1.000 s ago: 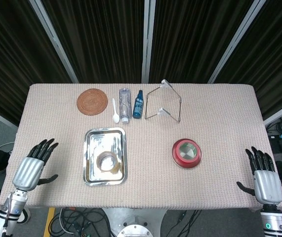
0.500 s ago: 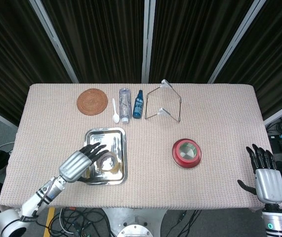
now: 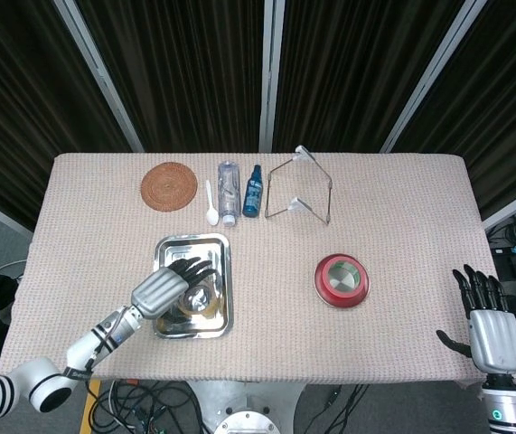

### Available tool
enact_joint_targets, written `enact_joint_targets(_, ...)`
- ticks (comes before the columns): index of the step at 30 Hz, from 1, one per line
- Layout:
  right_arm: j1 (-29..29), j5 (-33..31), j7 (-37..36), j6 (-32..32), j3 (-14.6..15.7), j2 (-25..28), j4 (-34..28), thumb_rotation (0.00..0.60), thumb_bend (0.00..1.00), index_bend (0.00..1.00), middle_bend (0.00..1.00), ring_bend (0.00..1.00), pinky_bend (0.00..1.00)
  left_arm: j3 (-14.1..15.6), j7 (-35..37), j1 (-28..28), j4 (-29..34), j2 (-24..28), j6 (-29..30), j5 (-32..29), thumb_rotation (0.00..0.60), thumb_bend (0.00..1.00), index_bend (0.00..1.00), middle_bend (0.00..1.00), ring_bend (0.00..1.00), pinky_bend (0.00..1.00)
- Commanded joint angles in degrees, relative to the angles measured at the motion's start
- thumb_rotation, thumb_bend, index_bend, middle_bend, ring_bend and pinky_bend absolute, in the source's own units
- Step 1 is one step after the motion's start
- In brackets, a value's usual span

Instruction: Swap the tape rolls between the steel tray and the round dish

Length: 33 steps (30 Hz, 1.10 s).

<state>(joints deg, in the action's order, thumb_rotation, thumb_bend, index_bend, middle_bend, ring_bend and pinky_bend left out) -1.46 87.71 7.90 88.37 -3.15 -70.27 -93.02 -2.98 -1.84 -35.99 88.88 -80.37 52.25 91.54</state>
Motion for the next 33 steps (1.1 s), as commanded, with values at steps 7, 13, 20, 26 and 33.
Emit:
enact_joint_targets(7, 0.1, -0.3, -0.7, -0.1, 0.0, -0.1, 0.6, 0.600, 0.01, 0.00, 0.00, 0.00, 0.00, 1.3, -0.2, -1.6, -1.8, -1.3, -2.0, -1.6, 0.600, 0.03, 0.08, 0.06, 0.00, 0.16)
enact_joint_targets(13, 0.2, -0.7, -1.1, 0.0, -0.1, 0.0, 0.9, 0.600, 0.02, 0.00, 0.00, 0.00, 0.00, 1.0, -1.4, -2.2, -3.3, -2.7, -1.4, -2.5, 0.600, 0.10, 0.14, 0.25, 0.09, 0.25)
enact_joint_targets(20, 0.3, -0.9, -1.9, 0.0, -0.2, -0.1, 1.5, 0.600, 0.04, 0.00, 0.00, 0.00, 0.00, 0.4, -3.2, -2.7, -3.2, -3.3, 0.3, -2.7, 0.600, 0.19, 0.21, 0.33, 0.15, 0.28)
enact_joint_targets(26, 0.7, -0.3, -2.9, 1.4, -0.4, 0.2, 1.7, 0.600, 0.05, 0.00, 0.00, 0.00, 0.00, -2.4, -4.2, -5.8, -2.5, -2.9, -0.2, -2.9, 0.600, 0.19, 0.22, 0.34, 0.15, 0.29)
enact_joint_targets(33, 1.4, -0.6, -4.0, 2.8, -0.9, 0.6, 2.0, 0.600, 0.05, 0.00, 0.00, 0.00, 0.00, -7.1, -2.1, -13.2, -8.1, -6.9, -5.4, -4.6, 0.600, 0.20, 0.22, 0.34, 0.15, 0.29)
